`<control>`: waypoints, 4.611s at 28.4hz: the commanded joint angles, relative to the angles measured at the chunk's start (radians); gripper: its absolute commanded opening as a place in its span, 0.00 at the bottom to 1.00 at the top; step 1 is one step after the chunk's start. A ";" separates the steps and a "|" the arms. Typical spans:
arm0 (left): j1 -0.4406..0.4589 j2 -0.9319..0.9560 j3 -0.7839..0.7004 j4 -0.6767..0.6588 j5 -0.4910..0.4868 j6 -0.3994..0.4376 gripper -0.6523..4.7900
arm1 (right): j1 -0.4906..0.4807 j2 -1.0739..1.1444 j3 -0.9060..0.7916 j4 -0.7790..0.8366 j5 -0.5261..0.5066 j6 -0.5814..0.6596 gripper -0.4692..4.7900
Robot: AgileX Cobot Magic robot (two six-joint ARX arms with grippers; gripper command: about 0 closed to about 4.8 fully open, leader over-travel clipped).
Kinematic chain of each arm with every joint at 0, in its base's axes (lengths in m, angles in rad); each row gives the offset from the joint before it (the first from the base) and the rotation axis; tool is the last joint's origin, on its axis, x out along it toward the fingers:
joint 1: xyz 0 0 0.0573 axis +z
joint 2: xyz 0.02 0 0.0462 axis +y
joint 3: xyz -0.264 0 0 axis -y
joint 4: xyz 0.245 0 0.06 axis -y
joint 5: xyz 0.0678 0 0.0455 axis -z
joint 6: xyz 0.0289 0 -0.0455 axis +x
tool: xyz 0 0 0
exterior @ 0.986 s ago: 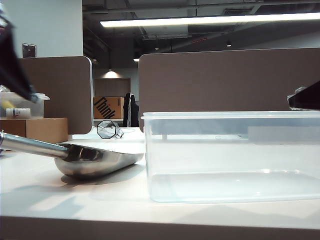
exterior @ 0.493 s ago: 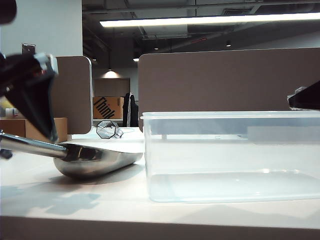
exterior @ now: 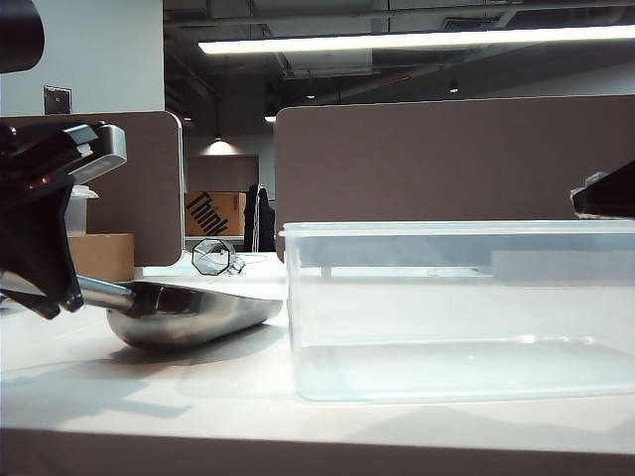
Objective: Pick up the metal ice scoop from the table and place it inside the transparent plastic box.
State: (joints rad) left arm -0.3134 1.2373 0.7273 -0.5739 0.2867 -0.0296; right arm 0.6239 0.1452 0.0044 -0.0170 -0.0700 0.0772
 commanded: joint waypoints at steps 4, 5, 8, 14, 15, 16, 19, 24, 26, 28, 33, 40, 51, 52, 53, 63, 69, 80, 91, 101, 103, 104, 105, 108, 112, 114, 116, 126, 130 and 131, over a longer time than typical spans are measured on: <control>0.001 -0.079 0.069 0.002 -0.050 0.059 0.11 | -0.009 -0.006 0.001 0.013 0.000 -0.002 0.09; 0.001 -0.096 0.079 -0.002 -0.052 0.067 0.11 | -0.017 -0.010 0.001 0.013 0.000 -0.002 0.09; 0.001 -0.146 0.117 -0.033 -0.031 0.140 0.11 | -0.062 -0.038 0.001 0.014 0.000 -0.002 0.09; -0.017 -0.214 0.194 -0.119 0.118 0.345 0.11 | -0.214 -0.098 0.001 0.014 0.000 -0.002 0.09; -0.024 -0.214 0.204 -0.130 0.129 0.362 0.11 | -0.241 -0.102 0.001 0.014 0.000 -0.002 0.09; -0.034 -0.213 0.214 -0.145 0.149 0.382 0.11 | -0.275 -0.106 0.001 0.013 0.000 -0.002 0.09; -0.084 -0.204 0.219 -0.135 0.195 0.409 0.11 | -0.367 -0.115 0.001 0.013 0.001 -0.002 0.09; -0.217 -0.166 0.219 -0.062 0.161 0.423 0.11 | -0.509 -0.137 0.001 0.014 0.001 -0.002 0.09; -0.253 -0.146 0.219 -0.016 0.159 0.422 0.11 | -0.554 -0.142 0.001 0.015 0.001 -0.002 0.09; -0.283 -0.123 0.219 0.033 0.157 0.422 0.11 | -0.589 -0.142 0.001 0.013 0.001 -0.002 0.09; -0.308 -0.039 0.279 0.069 0.126 0.468 0.11 | -0.649 -0.142 0.001 0.014 0.001 -0.002 0.09; -0.333 0.165 0.479 -0.045 0.116 0.580 0.11 | -0.694 -0.142 0.001 0.013 0.000 -0.002 0.09; -0.336 0.309 0.538 -0.055 0.230 0.600 0.11 | -0.694 -0.142 0.001 0.014 0.000 -0.002 0.09; -0.336 0.312 0.538 -0.043 0.245 0.598 0.11 | -0.694 -0.142 0.001 0.014 0.000 -0.002 0.09; -0.336 0.318 0.538 -0.027 0.254 0.598 0.11 | -0.694 -0.142 0.001 0.013 0.000 -0.002 0.09; -0.356 0.394 0.539 -0.046 0.248 0.590 0.11 | -0.694 -0.142 0.001 0.014 0.000 -0.002 0.09; -0.356 0.394 0.539 -0.054 0.230 0.575 0.32 | -0.694 -0.142 0.001 0.014 0.000 -0.002 0.09; -0.354 0.388 0.565 -0.068 0.222 0.542 0.58 | -0.694 -0.142 0.001 0.014 0.000 -0.002 0.09; -0.356 0.137 0.651 -0.064 0.112 0.383 0.11 | -0.518 -0.142 0.001 0.014 0.005 -0.002 0.09; -0.356 -0.392 0.558 -0.011 -0.204 0.182 0.11 | -0.346 -0.142 0.001 0.013 0.000 -0.002 0.09; -0.356 -0.511 0.458 -0.008 -0.206 0.119 0.11 | -0.346 -0.142 0.001 0.014 0.000 -0.002 0.09; -0.356 -0.583 0.395 -0.009 -0.230 0.093 0.11 | -0.341 -0.142 0.001 0.013 0.001 -0.002 0.09; -0.356 -0.628 0.357 -0.013 -0.252 0.080 0.11 | -0.335 -0.142 0.001 0.014 0.002 -0.002 0.09; -0.356 -0.803 0.215 -0.015 -0.280 -0.010 0.11 | -0.299 -0.142 0.001 0.014 0.000 -0.002 0.09; -0.355 -0.947 0.097 -0.016 -0.312 -0.007 0.11 | -0.296 -0.142 0.001 0.014 0.000 -0.002 0.09; -0.355 -1.001 0.043 -0.019 -0.300 0.005 0.11 | -0.296 -0.142 0.001 0.014 0.001 -0.002 0.09; -0.355 -1.047 -0.019 -0.016 -0.283 0.014 0.11 | -0.296 -0.142 0.001 0.014 0.001 -0.002 0.09; -0.355 -1.131 -0.233 0.088 -0.235 -0.057 0.12 | -0.296 -0.142 0.001 0.014 0.001 -0.002 0.09; -0.355 -1.131 -0.233 0.089 -0.234 -0.056 0.12 | -0.296 -0.142 0.001 0.014 0.001 -0.002 0.09; -0.355 -1.131 -0.233 0.089 -0.234 -0.056 0.12 | -0.296 -0.142 0.001 0.014 0.000 -0.002 0.09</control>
State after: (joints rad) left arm -0.6693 0.1066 0.4900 -0.4961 0.0498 -0.0834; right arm 0.3279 0.0029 0.0044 -0.0174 -0.0715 0.0776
